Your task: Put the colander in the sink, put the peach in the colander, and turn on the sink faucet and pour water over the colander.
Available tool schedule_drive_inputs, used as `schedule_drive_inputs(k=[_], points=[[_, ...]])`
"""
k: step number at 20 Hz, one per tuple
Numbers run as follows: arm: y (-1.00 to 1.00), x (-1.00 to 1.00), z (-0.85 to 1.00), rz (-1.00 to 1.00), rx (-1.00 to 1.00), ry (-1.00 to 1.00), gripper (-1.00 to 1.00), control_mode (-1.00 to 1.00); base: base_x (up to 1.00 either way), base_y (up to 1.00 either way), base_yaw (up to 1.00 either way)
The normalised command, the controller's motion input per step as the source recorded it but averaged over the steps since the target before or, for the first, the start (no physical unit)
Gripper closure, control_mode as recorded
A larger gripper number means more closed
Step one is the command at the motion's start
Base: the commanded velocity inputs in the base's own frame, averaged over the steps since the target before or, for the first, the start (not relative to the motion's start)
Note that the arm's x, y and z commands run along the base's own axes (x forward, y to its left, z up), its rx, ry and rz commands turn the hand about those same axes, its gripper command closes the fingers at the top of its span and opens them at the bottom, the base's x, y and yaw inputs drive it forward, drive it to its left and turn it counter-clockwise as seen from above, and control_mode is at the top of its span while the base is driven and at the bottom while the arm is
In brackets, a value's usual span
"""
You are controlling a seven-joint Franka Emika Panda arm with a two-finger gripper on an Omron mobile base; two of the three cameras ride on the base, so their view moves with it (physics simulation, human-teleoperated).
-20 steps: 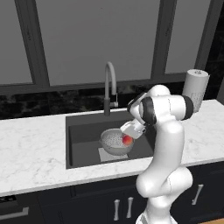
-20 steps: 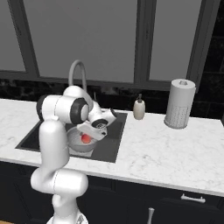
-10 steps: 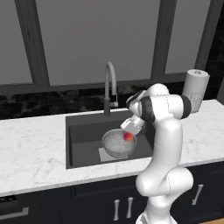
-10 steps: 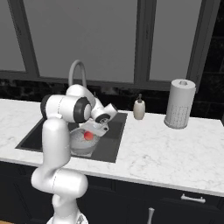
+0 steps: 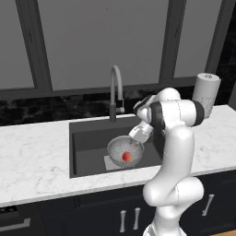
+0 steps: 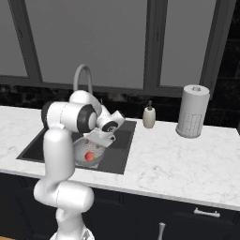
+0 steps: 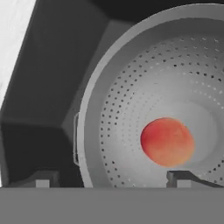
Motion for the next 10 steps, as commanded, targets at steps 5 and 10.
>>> schedule_drive_inputs(k=[5, 10], points=[[0.00, -0.95, 0.61, 0.09, 0.00, -0.25, -1.00, -1.00, 0.00, 0.00, 0.00], [0.00, -0.73, 0.77, 0.04, 0.00, -0.44, -1.00, -1.00, 0.00, 0.00, 0.00]])
